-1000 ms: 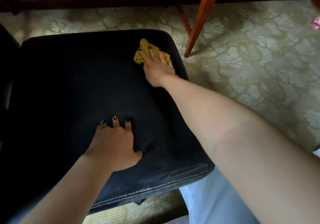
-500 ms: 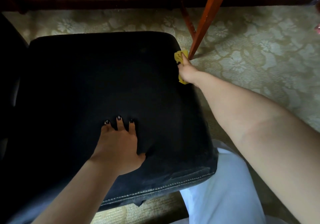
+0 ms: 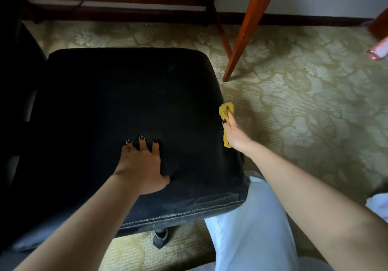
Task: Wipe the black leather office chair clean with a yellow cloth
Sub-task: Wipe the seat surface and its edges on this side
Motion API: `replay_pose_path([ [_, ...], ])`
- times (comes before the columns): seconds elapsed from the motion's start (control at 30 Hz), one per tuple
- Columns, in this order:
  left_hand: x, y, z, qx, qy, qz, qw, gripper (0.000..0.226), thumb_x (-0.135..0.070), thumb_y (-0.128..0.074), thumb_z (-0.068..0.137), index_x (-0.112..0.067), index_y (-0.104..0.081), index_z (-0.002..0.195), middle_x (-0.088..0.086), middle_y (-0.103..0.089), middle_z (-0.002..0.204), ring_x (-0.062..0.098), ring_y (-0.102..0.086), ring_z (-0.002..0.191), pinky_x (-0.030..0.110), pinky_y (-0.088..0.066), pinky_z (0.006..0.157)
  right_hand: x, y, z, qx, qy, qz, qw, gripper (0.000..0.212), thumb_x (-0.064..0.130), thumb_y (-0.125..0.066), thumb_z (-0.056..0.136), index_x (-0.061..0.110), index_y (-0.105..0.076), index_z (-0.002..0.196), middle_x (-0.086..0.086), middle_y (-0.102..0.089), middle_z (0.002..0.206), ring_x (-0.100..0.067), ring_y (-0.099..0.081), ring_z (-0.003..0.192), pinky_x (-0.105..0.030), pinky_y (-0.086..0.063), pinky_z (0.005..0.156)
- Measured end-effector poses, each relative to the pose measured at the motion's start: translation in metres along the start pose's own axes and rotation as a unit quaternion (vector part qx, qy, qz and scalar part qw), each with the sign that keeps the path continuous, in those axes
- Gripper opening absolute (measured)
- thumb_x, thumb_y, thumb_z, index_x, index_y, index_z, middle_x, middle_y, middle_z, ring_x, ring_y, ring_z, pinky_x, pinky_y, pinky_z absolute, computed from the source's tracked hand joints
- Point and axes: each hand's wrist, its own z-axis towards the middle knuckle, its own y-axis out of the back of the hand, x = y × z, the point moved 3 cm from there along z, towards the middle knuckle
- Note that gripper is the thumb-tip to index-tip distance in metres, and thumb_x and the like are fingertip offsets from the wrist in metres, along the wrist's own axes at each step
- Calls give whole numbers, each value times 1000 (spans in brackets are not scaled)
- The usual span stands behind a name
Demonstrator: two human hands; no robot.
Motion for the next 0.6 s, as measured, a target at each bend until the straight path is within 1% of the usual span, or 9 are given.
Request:
replay_pose_path([
  [0.07,2,-3,-3,6,1,-32,999,98,-71,-36,85,-16,11,151,21,11,156,47,-1,142,54,-9,116,-8,-4,-16,2,23,-4,1000,52,29,-22,106,39,2,150,6,-3,160,-23,-15,145,-41,-16,116],
  [0.17,8,-8,-11,-1,9,-107,994,93,-69,-38,86,-25,13,150,9,20,157,38,11,144,58,-3,115,-24,-10,-38,-7,56,-26,998,51,29,-24,105,36,-2,151,8,1,160,-19,-10,146,-34,-12,116],
  [0.23,9,-12,-19,-18,13,-122,992,88,-67,-36,88,-28,10,151,5,19,158,33,11,145,59,-1,114,-32,-14,-52,-19,70,-47,996,51,29,-26,105,34,-4,151,8,1,160,-19,-10,146,-32,-13,115],
  [0.33,5,-22,-35,-32,14,-146,989,85,-65,-38,89,-29,7,151,1,16,158,30,9,146,58,1,114,-42,-18,-70,-23,58,-85,994,52,32,-25,105,36,-2,151,9,3,160,-21,-11,146,-40,-15,116],
  [0.43,6,-32,-53,-50,20,-171,984,85,-63,-42,89,-27,3,152,0,13,159,28,8,146,57,1,114,-49,-24,-91,-17,42,-101,994,51,35,-23,105,36,-1,151,9,6,160,-23,-7,147,-45,-14,118],
  [0.47,7,-35,-59,-55,22,-176,983,85,-62,-43,89,-27,2,152,0,13,159,27,8,146,57,1,115,-50,-25,-98,-22,41,-106,993,51,33,-24,105,34,-2,151,8,5,160,-24,-7,147,-45,-13,118],
  [0.57,18,-46,-78,-70,29,-182,980,86,-61,-45,88,-26,1,152,0,11,159,26,6,147,56,0,114,-53,-29,-118,-21,51,-122,991,52,25,-27,105,28,-5,152,5,4,160,-23,-4,147,-36,-8,117],
  [0.6,23,-49,-84,-73,31,-179,981,86,-61,-45,88,-26,1,152,0,11,159,26,6,147,55,-1,114,-54,-30,-124,-16,55,-127,990,52,24,-28,105,27,-5,152,4,4,160,-23,-4,147,-35,-8,117],
])
